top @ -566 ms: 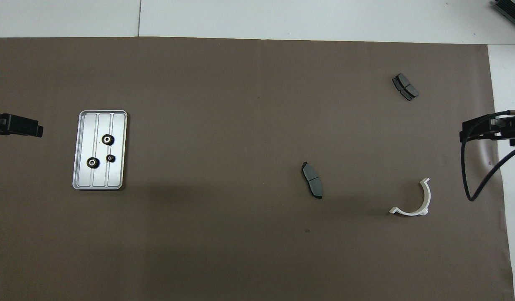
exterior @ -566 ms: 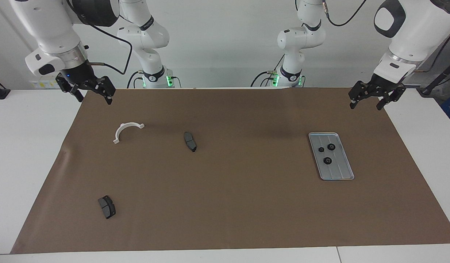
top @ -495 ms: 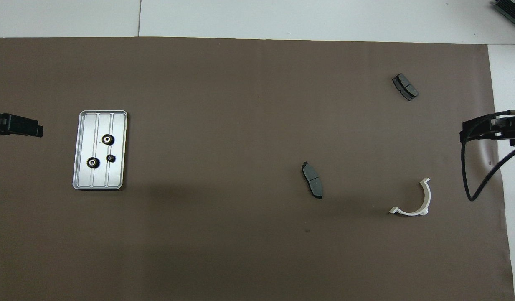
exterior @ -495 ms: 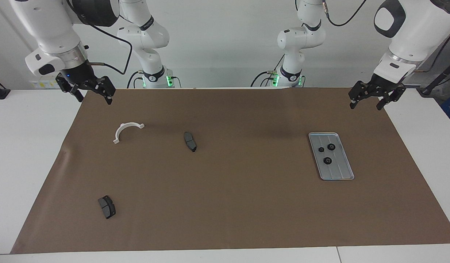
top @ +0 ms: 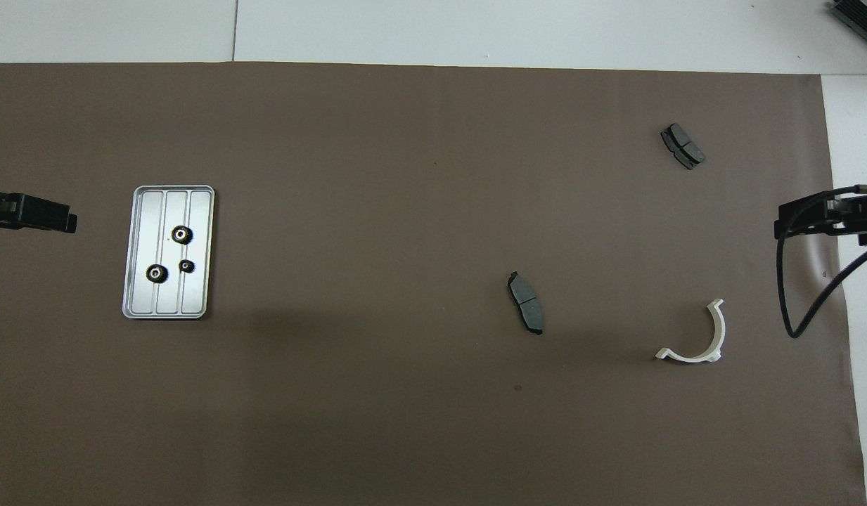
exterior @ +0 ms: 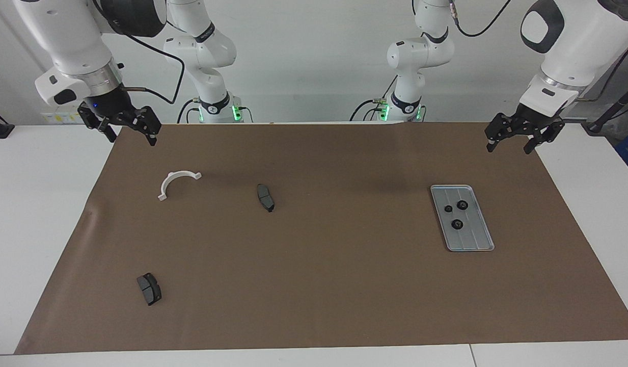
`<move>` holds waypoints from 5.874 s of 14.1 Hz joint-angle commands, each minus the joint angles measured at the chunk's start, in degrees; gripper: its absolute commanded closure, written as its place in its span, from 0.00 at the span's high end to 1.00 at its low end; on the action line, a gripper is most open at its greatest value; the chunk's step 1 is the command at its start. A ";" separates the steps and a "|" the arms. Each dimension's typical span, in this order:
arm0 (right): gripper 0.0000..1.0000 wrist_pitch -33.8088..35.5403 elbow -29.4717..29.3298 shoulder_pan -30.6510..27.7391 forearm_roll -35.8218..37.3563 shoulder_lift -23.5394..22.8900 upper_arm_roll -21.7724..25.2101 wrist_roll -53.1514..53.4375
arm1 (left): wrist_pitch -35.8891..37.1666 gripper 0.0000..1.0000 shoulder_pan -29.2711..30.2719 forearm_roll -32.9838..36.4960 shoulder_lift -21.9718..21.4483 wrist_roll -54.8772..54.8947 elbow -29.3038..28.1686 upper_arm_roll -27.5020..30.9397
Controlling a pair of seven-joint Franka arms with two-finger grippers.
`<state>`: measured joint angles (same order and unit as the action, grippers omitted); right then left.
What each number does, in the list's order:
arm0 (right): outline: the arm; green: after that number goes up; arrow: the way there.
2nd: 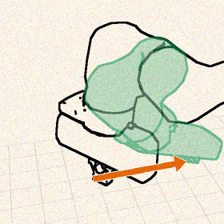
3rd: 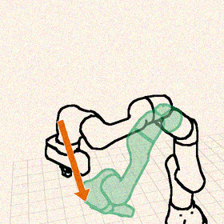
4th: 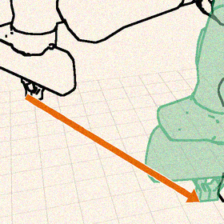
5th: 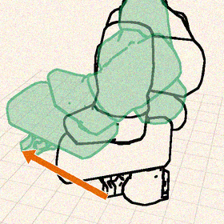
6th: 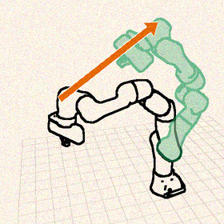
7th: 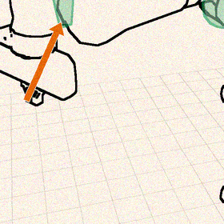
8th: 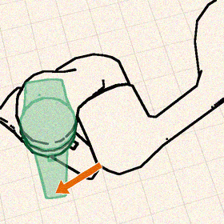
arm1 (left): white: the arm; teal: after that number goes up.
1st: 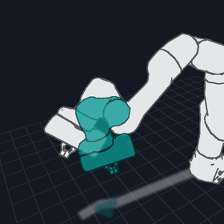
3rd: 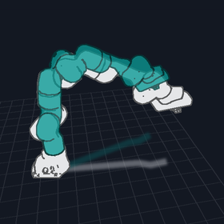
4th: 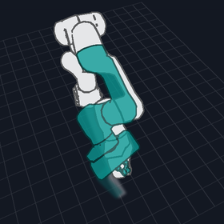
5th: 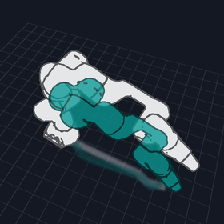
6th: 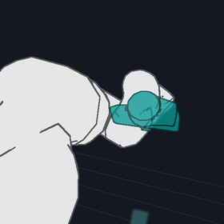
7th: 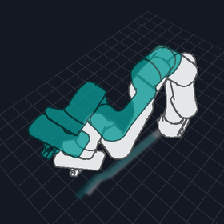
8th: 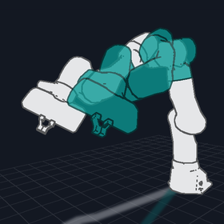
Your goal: Place bearing gear from tray to pile
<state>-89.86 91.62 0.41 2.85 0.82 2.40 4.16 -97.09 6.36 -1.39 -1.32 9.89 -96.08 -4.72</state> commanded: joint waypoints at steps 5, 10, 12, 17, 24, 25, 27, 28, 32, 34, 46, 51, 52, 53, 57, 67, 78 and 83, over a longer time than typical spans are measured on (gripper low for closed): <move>1.00 0.12 1.11 -0.50 -1.09 1.12 -0.29 -0.65 | -6.61 1.00 3.13 0.51 -3.42 -0.31 -8.24 0.15; 1.00 0.03 1.02 -0.50 -1.09 1.12 -0.29 -0.65 | -12.41 1.00 1.91 1.65 0.17 0.22 -7.98 -0.11; 1.00 0.03 1.02 -0.50 -1.09 1.12 -0.29 -0.65 | -14.35 1.00 -0.02 1.65 2.72 0.48 -8.15 -0.29; 1.00 0.03 1.11 -0.50 -1.09 1.12 -0.29 -0.65 | -20.06 1.00 -1.43 1.12 5.79 1.45 -11.50 -0.29; 1.00 0.03 1.11 -0.50 -1.09 1.12 -0.29 -0.65 | -29.02 1.00 -1.96 0.95 10.98 0.75 -16.33 -0.29; 1.00 0.03 1.11 -0.50 -1.09 1.12 -0.29 -0.65 | -30.34 1.00 -2.05 0.95 11.78 0.75 -17.03 -0.29; 1.00 0.12 1.11 -0.50 -1.09 1.12 -0.29 -0.65 | -34.38 1.00 -1.96 0.95 12.22 0.75 -19.83 -0.29; 1.00 0.03 1.11 -0.50 -1.09 1.12 -0.29 -0.65 | -35.96 1.00 -2.05 0.95 12.83 0.75 -20.63 -0.29; 1.00 0.03 1.02 -0.50 -1.09 1.12 -0.29 -0.65 | -39.40 1.00 -3.71 0.95 16.35 -4.24 -20.81 -0.29; 1.00 0.03 1.11 -0.50 -1.09 1.12 -0.29 -0.65 | -40.80 1.00 -4.25 0.95 17.40 -6.53 -20.81 -0.29; 1.00 0.12 1.02 -0.50 -1.09 1.12 -0.29 -0.65 | -45.56 1.00 -2.32 0.16 20.48 -15.68 -20.11 -0.29; 1.00 0.03 1.02 -0.50 -1.09 1.12 -0.29 -0.65 | -45.56 1.00 -1.01 -5.64 20.48 -15.95 -20.20 -0.29; 1.00 0.03 1.11 -0.50 -1.09 1.12 -0.29 -0.65 | -45.47 1.00 -0.74 -5.64 20.48 -15.95 -20.28 -0.29; 1.00 0.03 1.11 -0.50 -1.09 1.12 -0.29 -0.65 | -45.30 1.00 -0.56 -5.64 20.40 -15.95 -20.29 -0.29; 1.00 0.03 1.02 -0.50 -1.09 1.12 -0.29 -0.65 | -44.42 1.00 -0.64 -5.64 20.40 -16.12 -20.11 -0.20; 1.00 0.03 1.11 -0.50 -1.09 1.12 -0.29 -0.65 | -42.48 0.73 -1.35 -5.38 20.31 -16.04 -20.02 -0.12; 1.00 0.03 1.02 -0.50 -1.09 1.12 -0.29 -0.65 | -39.50 0.63 -2.40 -4.94 19.78 -15.86 -20.02 -0.03; 1.00 0.03 1.02 -0.50 -1.09 1.12 -0.29 -0.65 | -39.05 0.54 -2.75 -4.77 19.87 -15.69 -19.67 0.06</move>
<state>-89.86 91.62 0.41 2.85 0.82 2.40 4.16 -137.53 4.50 -5.97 18.45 -6.19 -115.67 -5.12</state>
